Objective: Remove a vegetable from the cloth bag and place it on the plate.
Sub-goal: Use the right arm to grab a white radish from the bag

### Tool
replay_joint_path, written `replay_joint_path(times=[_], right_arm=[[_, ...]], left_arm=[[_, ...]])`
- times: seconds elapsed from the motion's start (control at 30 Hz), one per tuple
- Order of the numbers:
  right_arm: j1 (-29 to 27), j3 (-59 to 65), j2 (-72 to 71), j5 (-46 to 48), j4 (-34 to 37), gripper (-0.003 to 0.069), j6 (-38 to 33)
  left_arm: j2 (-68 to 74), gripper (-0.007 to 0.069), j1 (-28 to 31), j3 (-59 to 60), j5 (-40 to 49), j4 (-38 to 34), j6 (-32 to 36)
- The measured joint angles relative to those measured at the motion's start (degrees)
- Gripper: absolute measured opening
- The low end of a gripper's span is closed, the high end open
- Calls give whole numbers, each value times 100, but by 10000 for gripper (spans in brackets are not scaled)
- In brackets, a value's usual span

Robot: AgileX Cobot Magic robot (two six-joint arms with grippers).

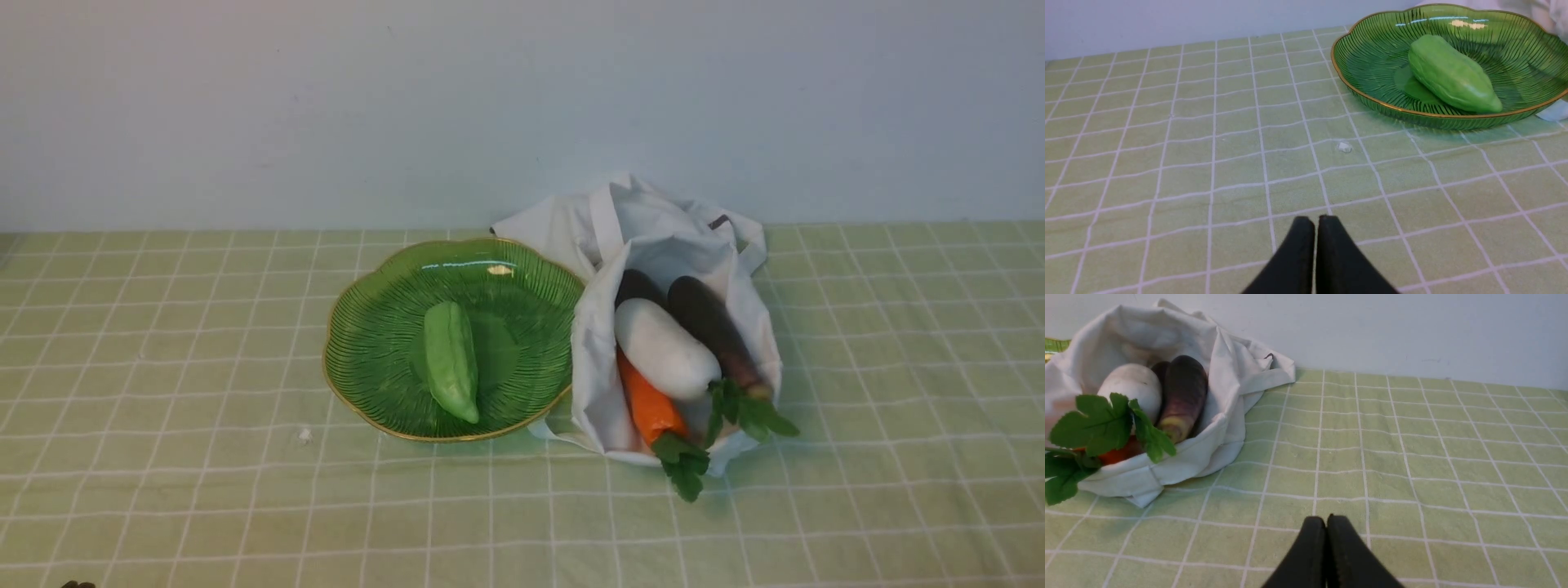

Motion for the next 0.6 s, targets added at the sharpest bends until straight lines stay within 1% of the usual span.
replay_joint_path(times=[0.37, 0.4, 0.47, 0.53, 0.6], right_arm=[[0, 15, 0, -108, -6, -15, 15], [0, 62, 0, -472, 517, -15, 441], [0, 60, 0, -809, 1432, -15, 1108], [0, 60, 0, -1103, 2521, -15, 1700], [0, 60, 0, -1208, 2979, -15, 1929]], left_arm=[[0, -5, 0, 0, 0, 0, 0], [0, -5, 0, 0, 0, 0, 0], [0, -5, 0, 0, 0, 0, 0], [0, -5, 0, 0, 0, 0, 0], [0, -5, 0, 0, 0, 0, 0]])
